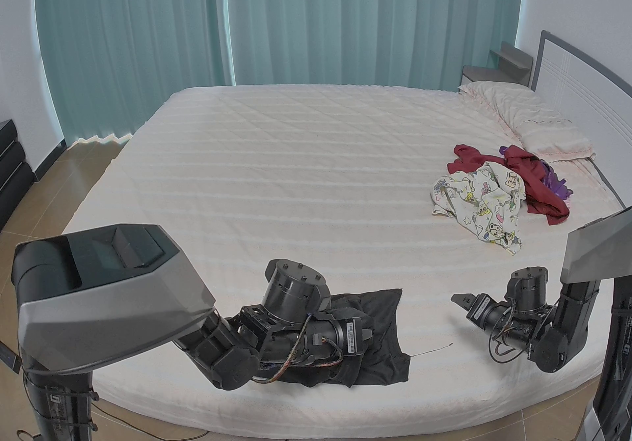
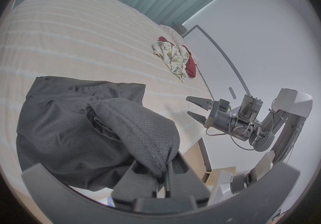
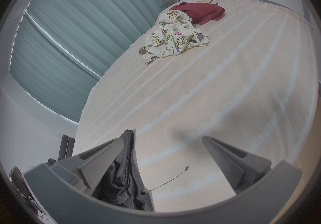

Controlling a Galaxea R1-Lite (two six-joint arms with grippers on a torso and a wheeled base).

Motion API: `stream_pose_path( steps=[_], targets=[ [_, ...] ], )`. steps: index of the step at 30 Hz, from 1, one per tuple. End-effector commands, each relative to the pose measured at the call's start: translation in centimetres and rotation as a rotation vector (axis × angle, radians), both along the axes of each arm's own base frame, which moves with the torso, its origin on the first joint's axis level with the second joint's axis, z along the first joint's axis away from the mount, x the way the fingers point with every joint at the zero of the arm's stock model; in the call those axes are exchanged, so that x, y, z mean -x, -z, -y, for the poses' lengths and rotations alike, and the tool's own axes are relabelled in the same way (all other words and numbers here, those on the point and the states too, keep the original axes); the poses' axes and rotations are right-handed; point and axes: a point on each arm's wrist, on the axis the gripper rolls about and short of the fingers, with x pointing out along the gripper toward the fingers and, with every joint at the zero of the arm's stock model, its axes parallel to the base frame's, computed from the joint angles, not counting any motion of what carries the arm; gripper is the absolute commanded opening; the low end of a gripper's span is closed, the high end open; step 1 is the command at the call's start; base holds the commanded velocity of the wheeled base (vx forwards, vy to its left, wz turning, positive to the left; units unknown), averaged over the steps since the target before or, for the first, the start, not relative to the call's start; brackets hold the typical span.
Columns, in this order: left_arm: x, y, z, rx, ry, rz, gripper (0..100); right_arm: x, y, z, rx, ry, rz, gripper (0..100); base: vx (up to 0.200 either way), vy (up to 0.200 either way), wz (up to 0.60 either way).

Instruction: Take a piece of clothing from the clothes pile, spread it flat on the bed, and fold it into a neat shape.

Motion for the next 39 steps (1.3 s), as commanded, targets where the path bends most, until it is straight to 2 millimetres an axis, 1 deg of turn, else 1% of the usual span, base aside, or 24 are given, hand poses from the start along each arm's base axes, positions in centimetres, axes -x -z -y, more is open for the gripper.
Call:
stream_pose_path(
  steps=[1,6,9,15,16,19,20,23,28,31,33,34,37,38,39],
  targets=[
    [-0.4,1.2,0.1,-0.005,-0.004,-0.013,0,0.0,0.3,0.0,0.003,-0.001,-0.008,100,0.000,0.000,0.00],
    [-1.0,1.4,0.3,0.060,0.031,0.009,0,0.0,0.3,0.0,0.004,0.000,-0.010,100,0.000,0.000,0.00],
    [-2.3,0.7,0.1,0.100,0.007,0.048,0,0.0,0.3,0.0,0.003,0.002,-0.008,100,0.000,0.000,0.00],
    [-2.3,0.7,0.2,0.125,-0.012,0.014,0,0.0,0.2,0.0,0.005,0.002,-0.006,100,0.000,0.000,0.00],
    [-2.5,1.0,0.5,0.187,0.002,0.018,0,0.0,0.3,0.0,0.004,0.003,-0.008,100,0.000,0.000,0.00],
    [-2.5,1.2,0.5,0.201,0.006,0.017,0,0.0,0.3,0.0,0.005,0.003,-0.009,100,0.000,0.000,0.00],
    [-2.5,1.3,0.5,0.205,0.007,0.011,100,0.0,0.3,0.0,0.005,0.003,-0.009,100,0.000,0.000,0.00],
    [-2.5,1.4,0.6,0.218,0.027,0.007,100,0.0,0.3,0.0,0.005,0.004,-0.009,100,0.000,0.000,0.00],
    [-2.1,2.3,0.8,0.228,0.037,0.010,100,0.0,0.3,0.0,0.005,0.003,-0.009,100,0.000,0.000,0.00],
    [-2.0,2.4,0.8,0.221,0.029,0.009,100,0.0,0.3,0.0,0.005,0.003,-0.009,100,0.000,0.000,0.00],
    [-1.9,2.5,0.7,0.205,-0.024,-0.002,100,0.0,0.3,0.0,0.005,0.003,-0.009,100,0.000,0.000,0.00],
    [-1.5,2.9,0.3,0.177,-0.067,-0.010,100,0.0,0.2,0.0,0.004,0.003,-0.008,100,0.000,0.000,0.00],
    [-0.7,3.6,-0.6,0.134,-0.102,-0.022,100,0.0,0.2,0.0,0.004,0.003,-0.008,100,0.000,0.000,0.00],
    [-0.3,3.3,-1.3,0.120,-0.118,-0.024,100,0.0,0.3,0.0,0.003,0.004,-0.009,100,0.000,0.000,0.00],
    [-0.2,3.1,-1.5,0.119,-0.124,-0.022,100,0.0,0.3,0.0,0.003,0.004,-0.009,100,0.000,0.000,0.00]
  ],
)
